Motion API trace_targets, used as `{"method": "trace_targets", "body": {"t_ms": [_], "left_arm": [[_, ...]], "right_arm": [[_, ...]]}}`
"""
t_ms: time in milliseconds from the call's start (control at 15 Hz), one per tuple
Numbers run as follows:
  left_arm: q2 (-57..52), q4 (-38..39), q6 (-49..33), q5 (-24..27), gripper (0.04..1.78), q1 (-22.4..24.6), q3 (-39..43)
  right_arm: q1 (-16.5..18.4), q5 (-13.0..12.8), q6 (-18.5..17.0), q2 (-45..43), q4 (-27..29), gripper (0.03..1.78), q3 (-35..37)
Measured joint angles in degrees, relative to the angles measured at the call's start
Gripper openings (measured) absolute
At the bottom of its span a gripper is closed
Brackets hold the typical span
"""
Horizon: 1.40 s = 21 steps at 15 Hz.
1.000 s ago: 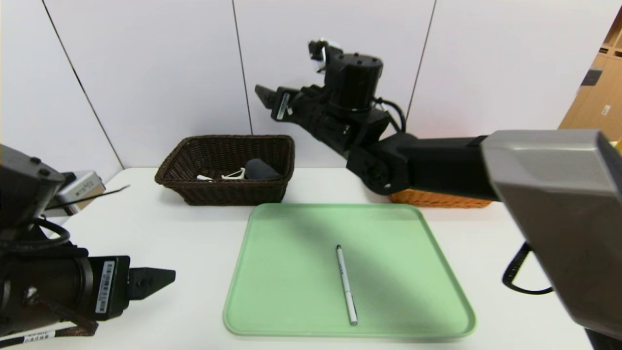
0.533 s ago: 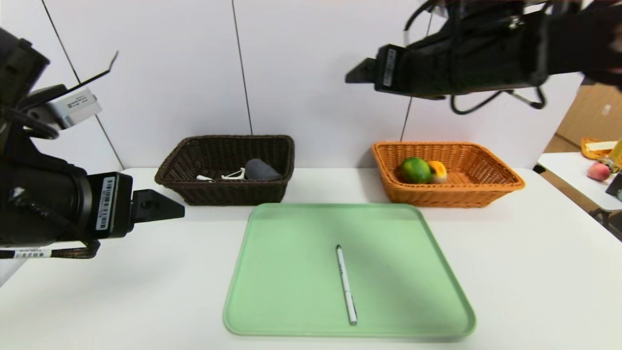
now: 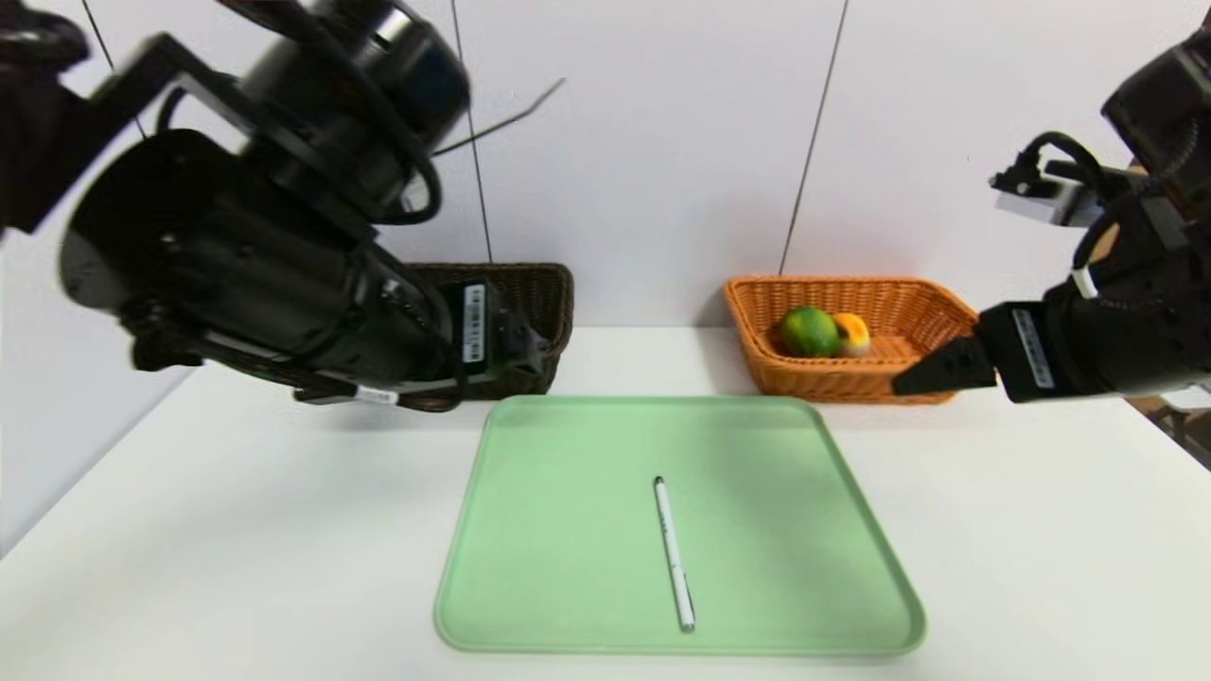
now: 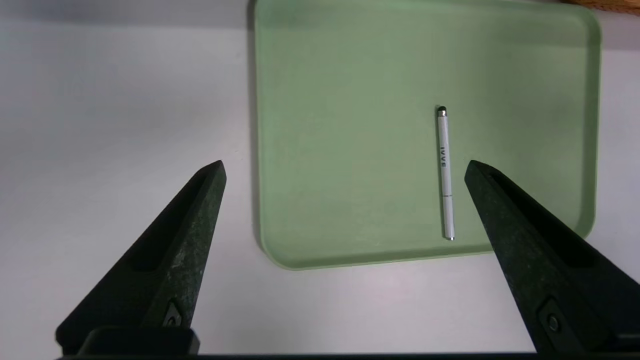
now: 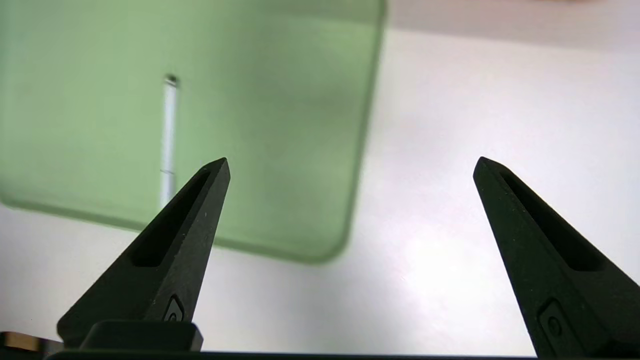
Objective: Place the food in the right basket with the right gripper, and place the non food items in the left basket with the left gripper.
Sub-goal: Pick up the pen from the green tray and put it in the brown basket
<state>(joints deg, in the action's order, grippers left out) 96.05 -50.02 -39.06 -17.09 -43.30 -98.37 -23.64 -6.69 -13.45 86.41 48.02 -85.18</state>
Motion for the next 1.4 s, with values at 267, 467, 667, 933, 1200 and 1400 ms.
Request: {"method": "trace_targets", "body": {"t_ms": [267, 467, 667, 933, 1200, 1400], "left_arm": [[10.81, -1.99, -1.87, 0.26, 1.69, -4.27, -8.36], [17.26, -2.33, -4.0, 0.41, 1.69, -6.36, -12.8], [21.64, -2.33, -4.33, 0.21, 1.69, -8.95, -14.07], [25.64, -1.99, -5.71, -0.18, 1.69, -10.95, -14.29], [27.93, -2.02, -7.52, -0.18, 1.69, -11.85, -14.42], [29.0, -2.01, -8.01, -0.02, 1.69, -12.2, -14.73]], "right_arm": [[6.23, 0.48, 1.27, -3.44, 1.43, 1.69, 5.05], [10.89, 0.37, 0.55, -4.07, -6.18, 1.69, 6.12], [13.47, 0.2, 2.36, -4.66, -17.7, 1.69, 8.44], [14.85, -0.09, 3.19, -5.86, -31.62, 1.69, 14.51], [16.66, -0.06, 3.58, -6.62, -37.24, 1.69, 20.05], [16.92, -0.05, 3.56, -6.78, -37.28, 1.69, 21.87]]}}
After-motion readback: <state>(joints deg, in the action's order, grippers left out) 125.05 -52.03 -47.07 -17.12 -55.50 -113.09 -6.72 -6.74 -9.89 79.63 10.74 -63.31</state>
